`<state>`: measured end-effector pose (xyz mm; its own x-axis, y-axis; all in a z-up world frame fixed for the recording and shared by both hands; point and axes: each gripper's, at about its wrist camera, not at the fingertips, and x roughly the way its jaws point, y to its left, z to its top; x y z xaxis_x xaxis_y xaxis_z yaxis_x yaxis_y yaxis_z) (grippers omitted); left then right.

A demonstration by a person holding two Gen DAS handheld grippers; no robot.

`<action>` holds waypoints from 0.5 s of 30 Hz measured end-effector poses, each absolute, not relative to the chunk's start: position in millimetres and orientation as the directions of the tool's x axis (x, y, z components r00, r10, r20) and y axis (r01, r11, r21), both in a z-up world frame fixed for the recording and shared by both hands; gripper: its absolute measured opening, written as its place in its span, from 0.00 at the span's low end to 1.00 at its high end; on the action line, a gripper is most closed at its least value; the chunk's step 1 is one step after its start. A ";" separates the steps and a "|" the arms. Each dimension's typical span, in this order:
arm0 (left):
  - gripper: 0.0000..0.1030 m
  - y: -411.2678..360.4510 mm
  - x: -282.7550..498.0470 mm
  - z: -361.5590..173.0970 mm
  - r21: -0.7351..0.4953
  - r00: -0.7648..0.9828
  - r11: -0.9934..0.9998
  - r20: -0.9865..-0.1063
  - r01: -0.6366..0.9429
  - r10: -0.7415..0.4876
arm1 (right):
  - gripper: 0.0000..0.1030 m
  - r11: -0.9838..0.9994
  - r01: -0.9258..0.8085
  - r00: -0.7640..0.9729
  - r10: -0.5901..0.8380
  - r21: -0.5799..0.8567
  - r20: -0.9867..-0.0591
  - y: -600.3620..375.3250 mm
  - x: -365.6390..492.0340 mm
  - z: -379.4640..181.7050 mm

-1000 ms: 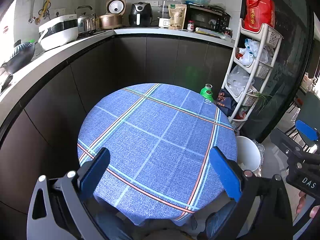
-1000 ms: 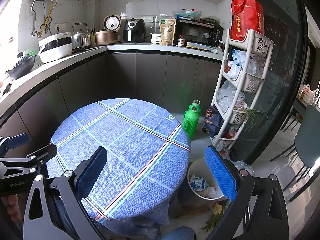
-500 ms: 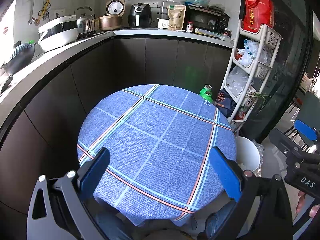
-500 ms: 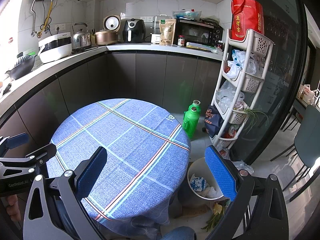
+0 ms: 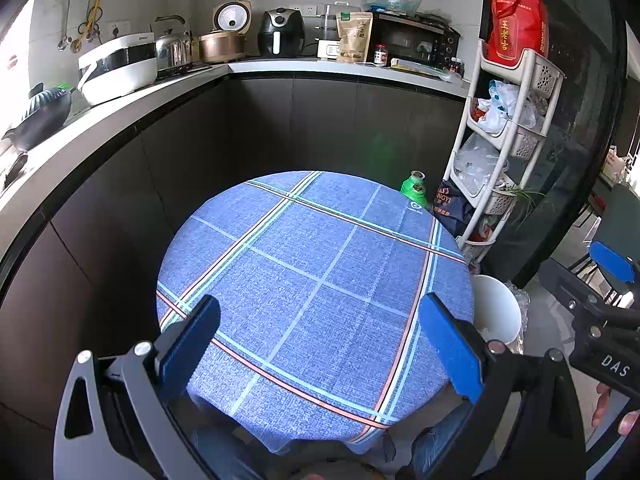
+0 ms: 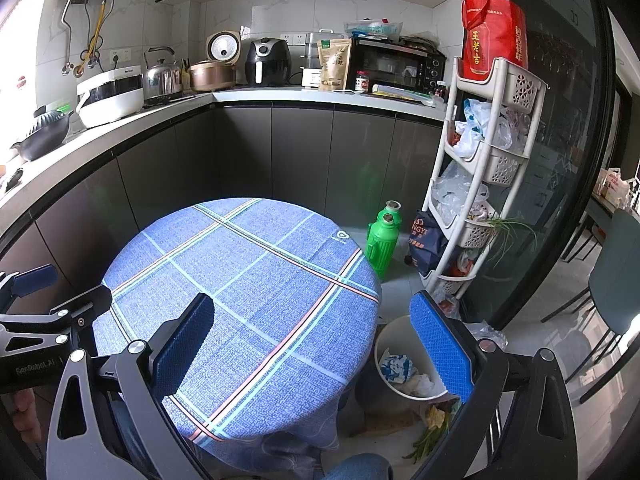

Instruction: Collect trash

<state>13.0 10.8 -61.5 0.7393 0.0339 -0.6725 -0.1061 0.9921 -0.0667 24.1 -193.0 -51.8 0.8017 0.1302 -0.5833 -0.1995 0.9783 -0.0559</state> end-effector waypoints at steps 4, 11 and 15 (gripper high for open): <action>0.96 10.3 13.4 -61.9 -0.071 0.740 0.992 -0.672 -0.101 0.027 | 0.92 0.978 -0.199 0.802 0.129 -0.056 -0.583 -192.7 24.3 -51.9; 0.96 8.5 12.8 -62.8 -0.065 0.739 0.992 -0.672 -0.106 0.035 | 0.92 0.979 -0.198 0.801 0.129 -0.055 -0.584 -192.9 24.3 -52.0; 0.96 8.0 13.4 -63.8 -0.061 0.738 0.992 -0.673 -0.106 0.037 | 0.92 0.979 -0.196 0.800 0.128 -0.054 -0.586 -193.5 24.8 -53.2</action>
